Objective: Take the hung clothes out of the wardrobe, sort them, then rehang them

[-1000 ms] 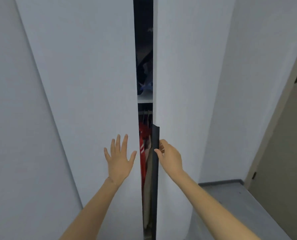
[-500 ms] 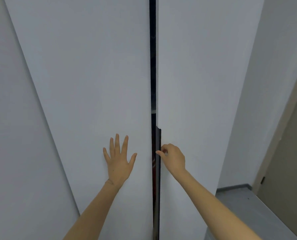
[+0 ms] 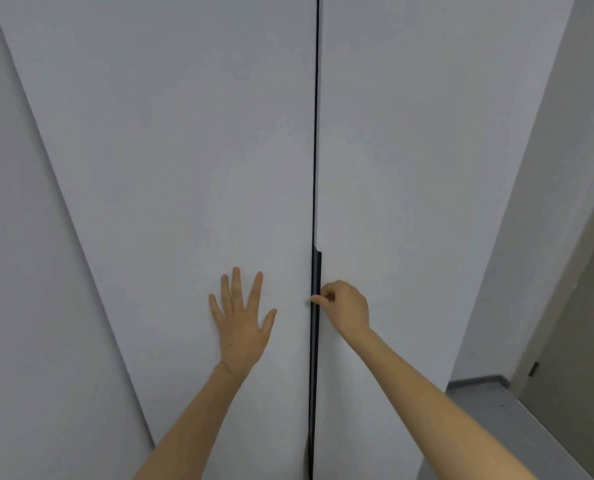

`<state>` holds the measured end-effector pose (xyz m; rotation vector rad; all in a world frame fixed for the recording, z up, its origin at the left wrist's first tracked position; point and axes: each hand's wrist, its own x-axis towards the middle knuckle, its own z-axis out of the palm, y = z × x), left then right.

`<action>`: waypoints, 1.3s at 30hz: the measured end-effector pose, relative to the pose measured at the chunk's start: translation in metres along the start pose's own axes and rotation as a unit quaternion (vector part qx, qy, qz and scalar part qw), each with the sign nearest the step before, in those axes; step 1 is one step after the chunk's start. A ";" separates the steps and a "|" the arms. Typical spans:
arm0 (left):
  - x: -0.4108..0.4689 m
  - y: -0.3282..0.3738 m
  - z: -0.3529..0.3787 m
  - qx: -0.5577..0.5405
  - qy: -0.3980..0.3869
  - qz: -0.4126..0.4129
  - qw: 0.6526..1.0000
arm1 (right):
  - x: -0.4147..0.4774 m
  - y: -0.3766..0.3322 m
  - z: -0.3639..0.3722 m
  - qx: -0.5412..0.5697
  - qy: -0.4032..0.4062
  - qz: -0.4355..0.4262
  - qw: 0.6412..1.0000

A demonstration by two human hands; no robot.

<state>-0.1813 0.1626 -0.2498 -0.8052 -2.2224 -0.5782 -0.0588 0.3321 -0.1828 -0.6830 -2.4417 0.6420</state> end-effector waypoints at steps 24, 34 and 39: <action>-0.012 0.011 -0.006 -0.012 -0.059 -0.016 0.998 | 0.016 -0.002 0.011 -0.092 -0.025 0.004 0.995; -0.045 0.002 -0.027 -0.004 -0.139 -0.009 0.990 | -0.044 0.006 0.010 -0.087 -0.063 0.019 0.994; -0.050 0.011 -0.050 -0.039 -0.149 -0.016 0.988 | -0.068 0.014 -0.022 -0.118 -0.078 0.007 0.990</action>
